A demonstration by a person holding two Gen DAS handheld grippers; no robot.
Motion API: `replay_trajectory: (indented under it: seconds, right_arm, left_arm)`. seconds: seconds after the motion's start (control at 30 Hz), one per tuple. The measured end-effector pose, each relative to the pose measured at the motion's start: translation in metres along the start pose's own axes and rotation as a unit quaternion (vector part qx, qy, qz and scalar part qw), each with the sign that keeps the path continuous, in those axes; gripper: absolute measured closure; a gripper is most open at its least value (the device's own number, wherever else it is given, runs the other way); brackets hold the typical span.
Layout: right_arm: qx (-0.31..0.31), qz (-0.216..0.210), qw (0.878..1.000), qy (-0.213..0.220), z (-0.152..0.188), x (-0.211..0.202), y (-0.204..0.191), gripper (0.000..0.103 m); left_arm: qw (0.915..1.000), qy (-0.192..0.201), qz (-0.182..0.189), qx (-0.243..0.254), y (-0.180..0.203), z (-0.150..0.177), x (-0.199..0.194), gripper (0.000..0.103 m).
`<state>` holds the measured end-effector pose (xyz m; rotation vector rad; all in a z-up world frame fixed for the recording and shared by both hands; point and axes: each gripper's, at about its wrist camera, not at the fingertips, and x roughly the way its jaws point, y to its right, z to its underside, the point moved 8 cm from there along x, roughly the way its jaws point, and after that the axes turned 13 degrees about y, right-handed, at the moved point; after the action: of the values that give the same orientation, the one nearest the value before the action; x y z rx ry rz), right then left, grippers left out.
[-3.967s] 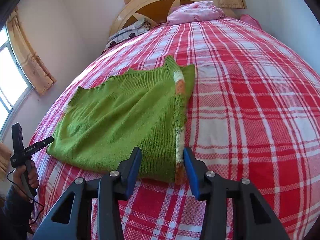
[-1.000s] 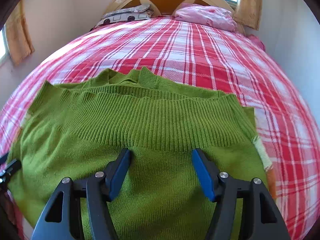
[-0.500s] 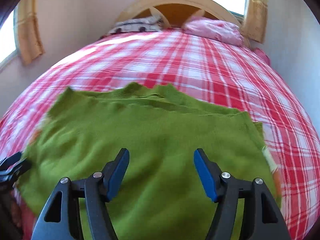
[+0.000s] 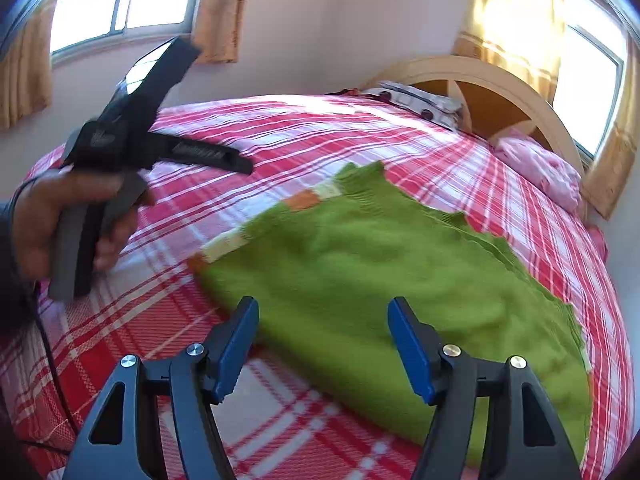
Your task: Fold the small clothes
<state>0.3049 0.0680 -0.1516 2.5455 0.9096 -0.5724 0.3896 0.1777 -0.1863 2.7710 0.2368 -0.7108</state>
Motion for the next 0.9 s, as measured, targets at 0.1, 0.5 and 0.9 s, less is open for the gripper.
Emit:
replay_trajectory:
  seconds: [0.1,0.5,0.9]
  right_arm:
    - [-0.017,-0.009,1.000,-0.006,0.002,0.009,-0.018,0.036]
    - [-0.094,0.008,0.995,-0.025,0.007,0.028,-0.055,0.036]
    - [-0.075,0.008,0.997,-0.035,0.009,0.039,-0.051,0.036]
  left_arm:
    - [0.9997,-0.010,0.015,-0.013,-0.001,-0.003,0.010,0.003]
    - [0.9903,-0.053,0.129,0.001,0.068,-0.009,0.062,0.003]
    - [0.9858,-0.070,0.150,0.030,0.089,-0.014,0.102,0.026]
